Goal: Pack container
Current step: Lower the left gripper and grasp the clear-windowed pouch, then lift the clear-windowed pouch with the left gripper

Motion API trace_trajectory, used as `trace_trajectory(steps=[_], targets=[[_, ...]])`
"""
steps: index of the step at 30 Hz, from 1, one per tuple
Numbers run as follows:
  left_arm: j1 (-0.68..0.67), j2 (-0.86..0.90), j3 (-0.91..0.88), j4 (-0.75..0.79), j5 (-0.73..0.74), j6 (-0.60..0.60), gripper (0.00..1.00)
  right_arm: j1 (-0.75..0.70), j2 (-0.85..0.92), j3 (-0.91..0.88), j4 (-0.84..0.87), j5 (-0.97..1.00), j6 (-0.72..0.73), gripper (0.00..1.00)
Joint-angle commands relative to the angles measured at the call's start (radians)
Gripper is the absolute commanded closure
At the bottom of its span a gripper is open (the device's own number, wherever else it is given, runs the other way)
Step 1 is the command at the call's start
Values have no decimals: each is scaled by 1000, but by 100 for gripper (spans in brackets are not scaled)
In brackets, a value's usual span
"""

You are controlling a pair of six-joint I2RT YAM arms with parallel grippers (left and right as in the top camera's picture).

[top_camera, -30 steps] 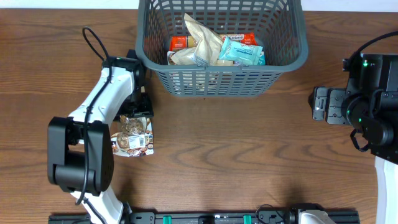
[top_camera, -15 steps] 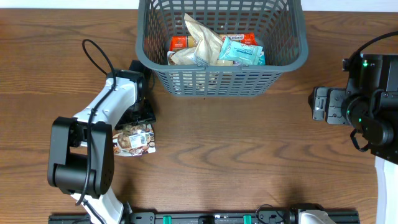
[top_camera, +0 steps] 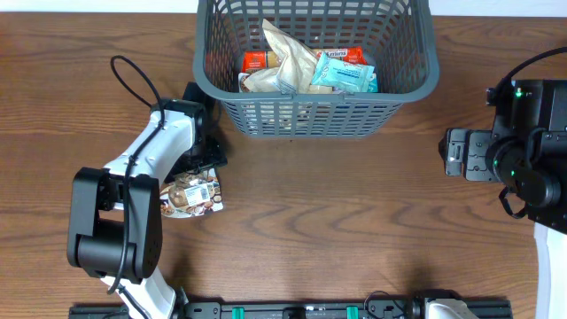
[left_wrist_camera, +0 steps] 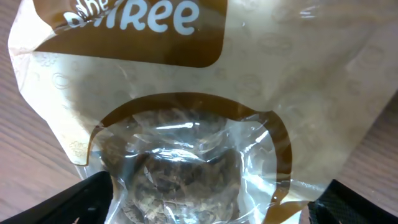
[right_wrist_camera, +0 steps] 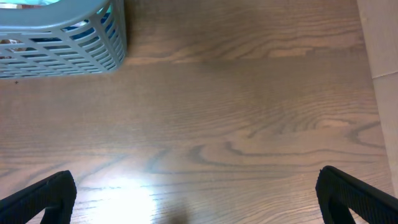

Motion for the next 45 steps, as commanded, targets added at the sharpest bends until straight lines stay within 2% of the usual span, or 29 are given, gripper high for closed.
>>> trace_trajectory(steps=[1, 10, 21, 24, 31, 45], targets=[[-2, -8, -18, -15, -4, -77, 6, -9, 1, -3, -1, -3, -2, 1], [18, -8, -18, -33, -4, -195, 2, -9, 1, -3, -3, -3, -2, 1], [23, -8, -16, -56, -4, -193, 1, -9, 1, -3, -4, -4, -2, 1], [23, -10, 3, -85, -7, -130, 1, -9, 1, -3, -3, -3, -2, 1], [25, -56, 57, -162, -121, -119, 1, -9, 1, -3, -3, -4, -2, 1], [36, -122, 56, -123, -135, -232, 1, -9, 1, -3, -14, -4, -2, 1]])
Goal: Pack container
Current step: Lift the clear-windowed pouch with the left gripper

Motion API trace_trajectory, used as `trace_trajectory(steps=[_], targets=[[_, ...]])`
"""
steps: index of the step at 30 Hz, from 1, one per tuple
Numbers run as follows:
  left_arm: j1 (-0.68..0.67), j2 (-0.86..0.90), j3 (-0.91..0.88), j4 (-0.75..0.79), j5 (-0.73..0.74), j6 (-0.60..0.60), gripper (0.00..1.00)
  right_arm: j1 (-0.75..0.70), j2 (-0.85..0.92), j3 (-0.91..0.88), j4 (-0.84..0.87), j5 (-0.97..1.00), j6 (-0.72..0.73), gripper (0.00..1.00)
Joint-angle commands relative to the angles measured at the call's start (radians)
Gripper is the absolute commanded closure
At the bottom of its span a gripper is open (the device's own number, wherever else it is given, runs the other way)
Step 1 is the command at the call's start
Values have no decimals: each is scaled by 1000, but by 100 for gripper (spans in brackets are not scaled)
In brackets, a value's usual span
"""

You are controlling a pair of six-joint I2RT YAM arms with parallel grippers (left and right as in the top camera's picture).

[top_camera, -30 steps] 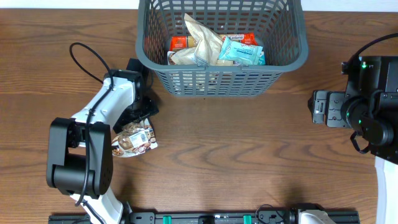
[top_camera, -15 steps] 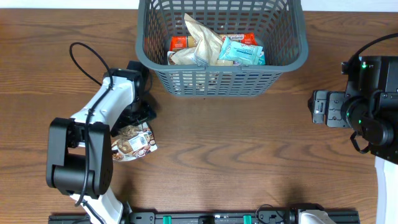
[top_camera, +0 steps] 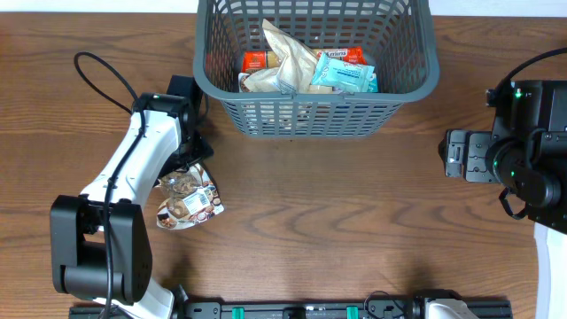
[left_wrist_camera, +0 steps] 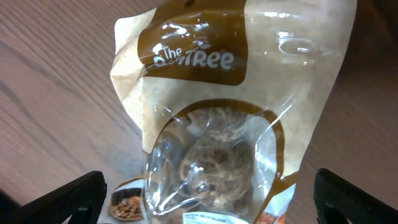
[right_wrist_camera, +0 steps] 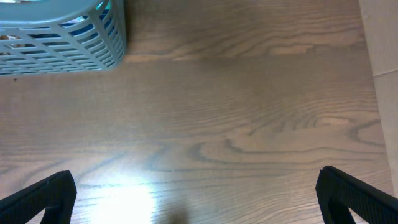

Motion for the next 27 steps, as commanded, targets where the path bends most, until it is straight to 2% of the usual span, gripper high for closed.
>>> trace_trajectory(steps=[1, 7, 13, 27], targets=[[3, -6, 16, 25, -24, -60, 1, -9, 1, -3, -5, -3, -2, 1], [4, -6, 10, 85, -6, -124, 1, -9, 1, -3, -11, -3, -2, 1], [11, -6, -7, 91, -2, -118, 1, -9, 1, -3, -14, -3, -5, 1], [111, -6, -279, 188, 84, -115, 1, -9, 1, -3, -14, -3, -13, 1]])
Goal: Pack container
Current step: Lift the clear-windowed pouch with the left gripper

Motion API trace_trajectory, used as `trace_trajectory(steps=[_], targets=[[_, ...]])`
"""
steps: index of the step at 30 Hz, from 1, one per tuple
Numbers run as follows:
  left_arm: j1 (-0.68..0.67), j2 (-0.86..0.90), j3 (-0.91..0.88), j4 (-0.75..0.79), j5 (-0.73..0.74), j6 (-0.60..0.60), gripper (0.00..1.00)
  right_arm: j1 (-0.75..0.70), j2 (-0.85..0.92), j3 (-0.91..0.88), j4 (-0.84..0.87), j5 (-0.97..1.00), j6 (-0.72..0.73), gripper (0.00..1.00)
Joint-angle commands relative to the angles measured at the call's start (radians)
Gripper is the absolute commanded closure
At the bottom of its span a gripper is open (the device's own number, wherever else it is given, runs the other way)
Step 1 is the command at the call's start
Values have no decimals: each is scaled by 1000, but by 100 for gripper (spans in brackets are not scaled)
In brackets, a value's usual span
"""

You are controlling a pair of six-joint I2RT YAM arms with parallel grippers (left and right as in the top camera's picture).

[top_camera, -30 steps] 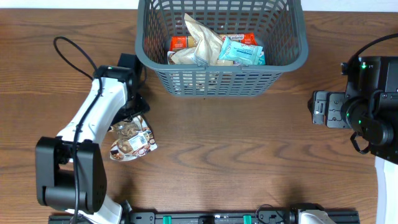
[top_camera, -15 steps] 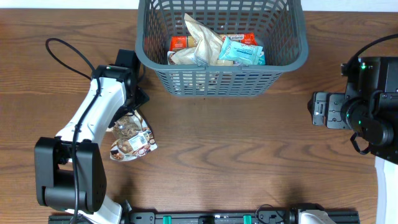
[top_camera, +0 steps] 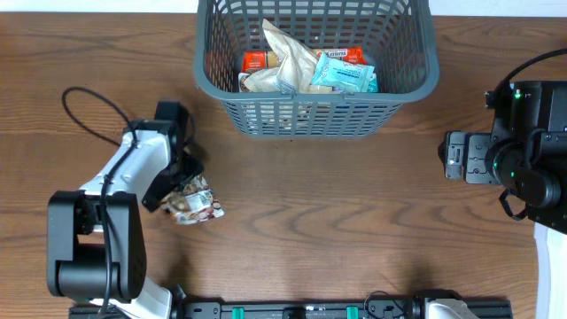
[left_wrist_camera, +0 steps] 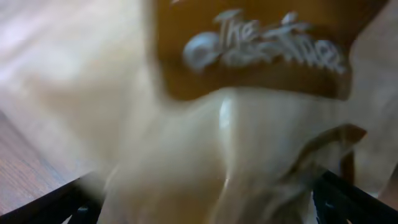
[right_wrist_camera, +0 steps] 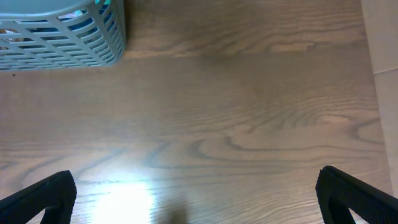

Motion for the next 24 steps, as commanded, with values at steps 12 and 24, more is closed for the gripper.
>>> trace_trajectory(steps=[12, 24], targets=[[10, -5, -89, 81, 18, -8, 91, -9, 1, -3, -3, -3, -8, 1], [11, -8, -51, 170, 12, 114, 94, -9, 1, -3, -1, -2, -8, 1]])
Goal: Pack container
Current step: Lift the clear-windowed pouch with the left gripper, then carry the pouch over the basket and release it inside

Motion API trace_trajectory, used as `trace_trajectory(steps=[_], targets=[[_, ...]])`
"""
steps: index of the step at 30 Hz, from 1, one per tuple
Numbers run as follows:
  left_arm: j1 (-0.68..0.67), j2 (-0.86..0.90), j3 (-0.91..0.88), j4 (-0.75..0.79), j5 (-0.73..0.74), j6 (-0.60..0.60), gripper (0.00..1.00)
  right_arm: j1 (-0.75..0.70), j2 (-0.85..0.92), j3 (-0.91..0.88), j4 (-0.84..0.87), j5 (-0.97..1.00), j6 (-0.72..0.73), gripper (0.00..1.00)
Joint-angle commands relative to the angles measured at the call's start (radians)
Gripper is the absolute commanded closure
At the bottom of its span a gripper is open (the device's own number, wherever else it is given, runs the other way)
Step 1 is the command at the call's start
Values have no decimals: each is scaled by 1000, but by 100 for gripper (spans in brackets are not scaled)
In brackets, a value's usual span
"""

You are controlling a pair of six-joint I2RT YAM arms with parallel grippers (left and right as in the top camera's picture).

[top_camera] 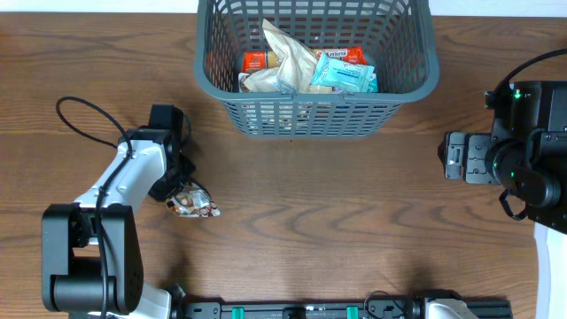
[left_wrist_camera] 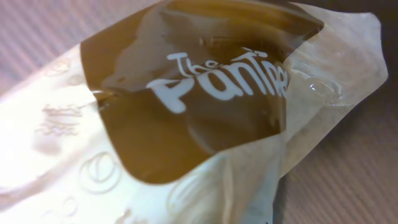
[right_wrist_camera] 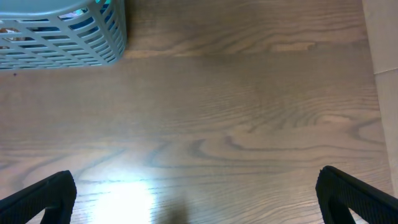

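Observation:
The snack bag (top_camera: 193,206), beige and brown with a clear window, lies bunched on the table left of centre. In the left wrist view the bag (left_wrist_camera: 186,124) fills nearly the whole frame, brown logo patch uppermost. My left gripper (top_camera: 180,188) sits at the bag's upper end; its fingers no longer show at the frame corners, so it reads as shut on the bag. The grey basket (top_camera: 314,124) stands at the back centre. Far right, my right gripper (top_camera: 447,155) hangs open over bare wood, and the same gripper (right_wrist_camera: 199,199) shows nothing between its fingers (right_wrist_camera: 43,196).
Inside the basket lie an orange packet (top_camera: 257,61), a beige bag (top_camera: 283,53) and a blue packet (top_camera: 344,75). A corner of the basket (right_wrist_camera: 62,37) shows top left in the right wrist view. A black cable (top_camera: 84,111) loops beside the left arm.
The left arm has shifted slightly left. Its fingers, seen spread at the wrist view's bottom corners before, are gone from them, and the bag looks smaller and more bunched. The right arm is unchanged.
First my left gripper was open right over the flat bag. It then stood higher, nearer the basket, with the whole bag in view. Later it was down at the bag's top end, still open. Now it is shut on the bag. The right arm stayed put.

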Motion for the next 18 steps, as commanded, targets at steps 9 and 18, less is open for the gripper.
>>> trace_trajectory(steps=[9, 18], targets=[[76, -55, 303, 37, -76, 336, 94, -9, 1, -3, -2, 0, -8, 1], [166, -198, 530, 74, -18, 771, 94, -9, 1, -3, 6, 0, -8, 1]])
